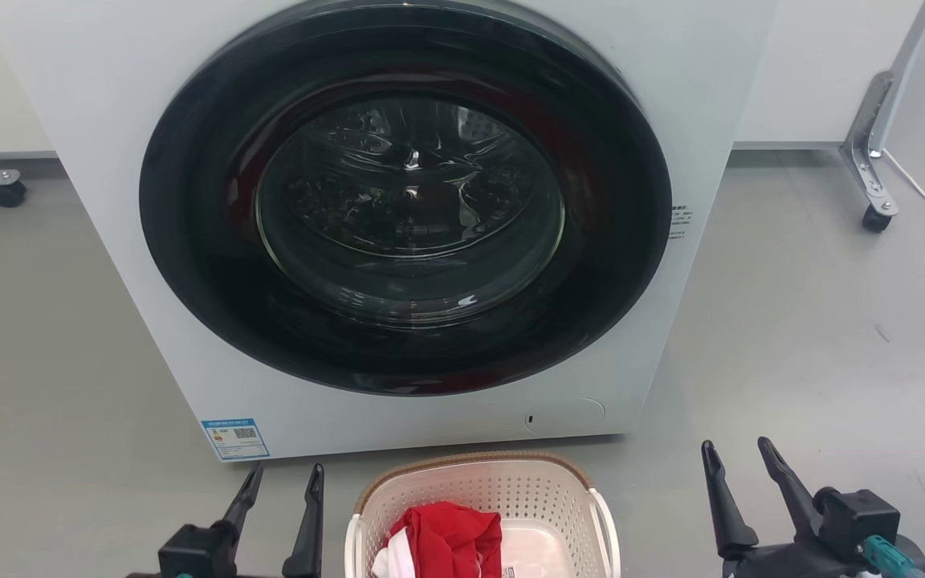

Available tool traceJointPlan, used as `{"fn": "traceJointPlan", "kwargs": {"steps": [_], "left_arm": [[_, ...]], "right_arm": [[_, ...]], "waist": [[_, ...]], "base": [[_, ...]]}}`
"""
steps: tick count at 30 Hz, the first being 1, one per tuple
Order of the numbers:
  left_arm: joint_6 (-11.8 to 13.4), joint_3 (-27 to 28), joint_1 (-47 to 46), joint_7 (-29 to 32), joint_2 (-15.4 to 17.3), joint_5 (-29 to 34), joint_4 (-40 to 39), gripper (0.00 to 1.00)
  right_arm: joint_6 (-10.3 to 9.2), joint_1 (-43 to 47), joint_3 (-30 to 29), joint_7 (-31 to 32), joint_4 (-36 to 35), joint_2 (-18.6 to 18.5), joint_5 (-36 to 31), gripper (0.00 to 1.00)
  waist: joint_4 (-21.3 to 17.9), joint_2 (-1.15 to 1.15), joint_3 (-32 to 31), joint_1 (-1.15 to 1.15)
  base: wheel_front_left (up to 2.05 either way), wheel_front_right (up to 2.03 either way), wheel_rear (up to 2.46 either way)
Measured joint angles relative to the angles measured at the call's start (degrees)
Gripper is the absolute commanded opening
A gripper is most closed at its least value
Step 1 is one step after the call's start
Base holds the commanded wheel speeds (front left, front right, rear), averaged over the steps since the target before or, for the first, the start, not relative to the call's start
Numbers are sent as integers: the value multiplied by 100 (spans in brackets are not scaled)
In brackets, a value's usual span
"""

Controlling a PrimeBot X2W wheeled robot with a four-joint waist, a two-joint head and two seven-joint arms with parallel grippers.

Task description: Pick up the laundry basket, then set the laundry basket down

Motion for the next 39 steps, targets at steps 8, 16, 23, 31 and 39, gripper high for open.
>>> {"fn": "traceJointPlan", "kwargs": {"steps": [8, 16, 23, 31, 39], "left_arm": [[45, 272, 404, 0, 16, 155, -324, 100], [46, 461, 594, 0, -20, 243, -494, 100], [47, 677, 742, 8, -97, 414, -578, 100], [47, 812, 751, 112, -216, 552, -659, 100], [47, 878, 854, 242, -272, 649, -760, 100]], "right_arm": [[-99, 367, -180, 0, -344, 0, -78, 100], [-149, 586, -346, 0, -528, 0, -119, 100], [-174, 714, -433, 0, -613, -2, -145, 100], [-197, 716, -475, 0, -716, -2, -181, 100], [-198, 722, -513, 0, -772, -2, -286, 100]], "waist": [[-1, 0, -4, 0], [9, 0, 4, 0], [45, 0, 32, 0], [51, 0, 58, 0], [40, 0, 83, 0]], "base": [[0, 0, 0], [0, 0, 0], [0, 0, 0], [0, 0, 0], [0, 0, 0]]}}
